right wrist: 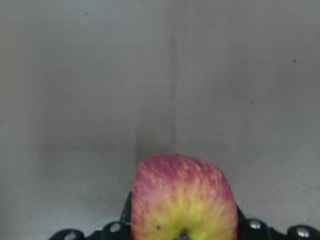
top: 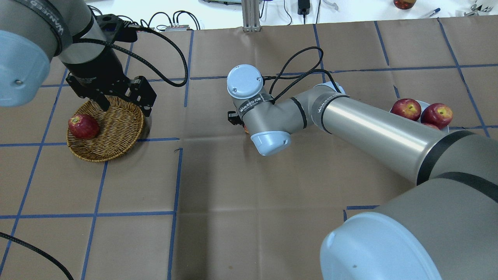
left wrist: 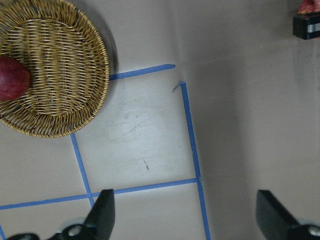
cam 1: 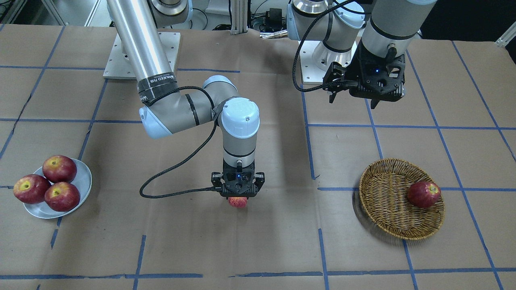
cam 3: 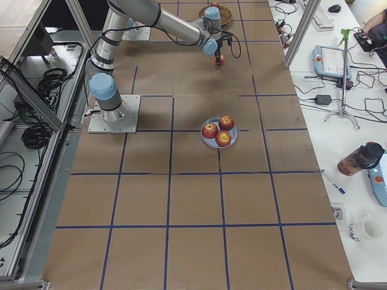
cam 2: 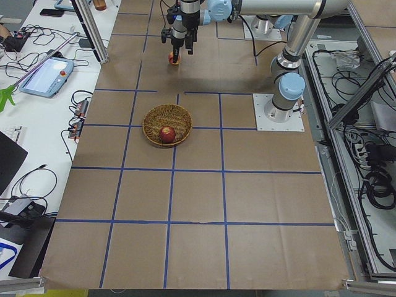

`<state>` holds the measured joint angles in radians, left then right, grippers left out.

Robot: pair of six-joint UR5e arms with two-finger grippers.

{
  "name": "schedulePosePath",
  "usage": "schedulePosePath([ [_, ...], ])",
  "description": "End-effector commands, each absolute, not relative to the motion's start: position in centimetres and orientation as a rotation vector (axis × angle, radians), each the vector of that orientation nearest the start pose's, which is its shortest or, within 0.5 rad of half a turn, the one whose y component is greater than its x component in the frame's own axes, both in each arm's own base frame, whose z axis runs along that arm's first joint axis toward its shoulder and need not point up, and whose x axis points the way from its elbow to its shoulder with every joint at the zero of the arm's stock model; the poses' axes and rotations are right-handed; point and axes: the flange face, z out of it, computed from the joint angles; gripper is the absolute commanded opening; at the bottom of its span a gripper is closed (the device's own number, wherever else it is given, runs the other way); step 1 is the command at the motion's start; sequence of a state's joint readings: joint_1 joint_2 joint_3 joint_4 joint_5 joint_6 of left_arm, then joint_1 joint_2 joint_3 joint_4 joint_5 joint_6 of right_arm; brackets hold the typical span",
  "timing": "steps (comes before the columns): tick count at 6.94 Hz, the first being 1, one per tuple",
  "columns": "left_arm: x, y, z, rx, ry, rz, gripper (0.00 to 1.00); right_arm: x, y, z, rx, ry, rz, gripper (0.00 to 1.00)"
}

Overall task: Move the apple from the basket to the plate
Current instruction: 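Reach the right gripper to the apple at table center and grasp it, then carry the apple with the right gripper onto the white plate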

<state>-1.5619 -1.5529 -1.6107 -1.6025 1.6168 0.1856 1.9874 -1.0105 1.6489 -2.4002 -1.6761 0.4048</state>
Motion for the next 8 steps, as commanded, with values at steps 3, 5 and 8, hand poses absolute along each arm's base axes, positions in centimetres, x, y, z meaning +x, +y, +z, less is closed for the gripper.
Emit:
schedulePosePath([
  [3,-12.5,-47.4,48.2,0.277,3.087,0.073,0.99,26.8,-56.2,34.4,0.045,3.184,-0.294,0.53],
  [5,-12.5,-47.2,48.3,0.277,3.087,0.073,0.99,13.8,-57.6,37.3,-0.058,3.232,-0.224,0.51],
  [8,-12.5,-47.3,48.2,0.277,3.085,0.076,0.99,-3.4,-58.5,37.7,-0.211,3.200,-0.199,0.50],
])
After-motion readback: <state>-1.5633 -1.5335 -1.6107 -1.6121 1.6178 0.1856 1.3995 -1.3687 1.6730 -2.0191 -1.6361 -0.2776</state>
